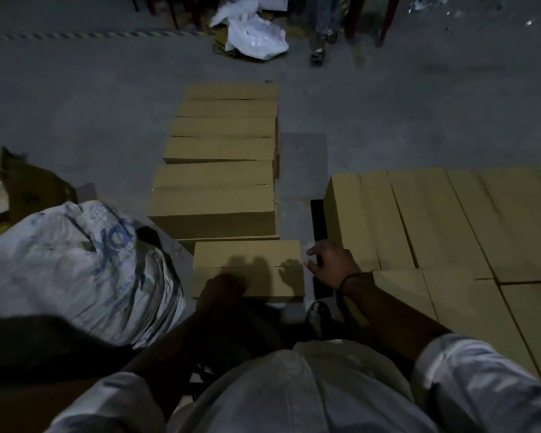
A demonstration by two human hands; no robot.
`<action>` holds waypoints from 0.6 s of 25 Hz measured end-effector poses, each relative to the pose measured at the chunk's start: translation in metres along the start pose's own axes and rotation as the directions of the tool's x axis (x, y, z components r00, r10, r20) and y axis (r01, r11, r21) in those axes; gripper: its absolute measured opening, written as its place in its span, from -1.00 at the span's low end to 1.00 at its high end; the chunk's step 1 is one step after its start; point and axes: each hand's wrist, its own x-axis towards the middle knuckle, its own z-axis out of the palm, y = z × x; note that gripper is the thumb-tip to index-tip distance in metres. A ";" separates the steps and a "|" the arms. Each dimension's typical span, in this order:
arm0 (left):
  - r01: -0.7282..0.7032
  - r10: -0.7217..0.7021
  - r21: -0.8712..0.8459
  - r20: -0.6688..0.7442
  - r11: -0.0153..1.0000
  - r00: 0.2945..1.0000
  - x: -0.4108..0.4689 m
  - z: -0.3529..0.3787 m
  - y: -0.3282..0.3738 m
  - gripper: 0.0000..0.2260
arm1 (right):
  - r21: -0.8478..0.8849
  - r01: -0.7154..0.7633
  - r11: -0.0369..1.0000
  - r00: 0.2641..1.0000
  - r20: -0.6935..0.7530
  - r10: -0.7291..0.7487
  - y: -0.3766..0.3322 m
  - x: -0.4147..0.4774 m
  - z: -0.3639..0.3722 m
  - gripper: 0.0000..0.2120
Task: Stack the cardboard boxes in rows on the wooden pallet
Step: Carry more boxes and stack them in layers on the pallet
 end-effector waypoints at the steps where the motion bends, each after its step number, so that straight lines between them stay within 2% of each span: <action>1: -0.020 0.020 0.045 0.007 0.999 1.000 0.007 0.000 0.012 -0.76 | 0.007 0.000 1.000 1.000 -0.001 0.000 0.008 0.007 -0.005 -0.64; 6: -0.047 0.047 -0.036 -0.015 0.998 0.999 0.008 0.001 0.063 -0.65 | -0.005 0.010 1.000 1.000 0.027 -0.009 0.036 0.029 -0.016 -0.64; 11: -0.030 0.029 -0.129 -0.007 0.991 1.000 -0.013 0.020 0.045 -0.67 | -0.027 0.013 1.000 1.000 0.015 -0.013 0.035 0.028 -0.013 -0.63; 13: -0.001 -0.002 -0.119 -0.026 0.993 1.000 -0.018 0.021 0.040 -0.70 | -0.015 -0.001 1.000 1.000 -0.030 0.000 0.027 0.016 -0.011 -0.63; 15: -0.028 0.023 -0.119 -0.044 0.993 0.999 -0.022 0.016 0.040 -0.69 | 0.031 -0.034 0.999 0.993 -0.109 0.038 0.021 -0.008 -0.010 -0.62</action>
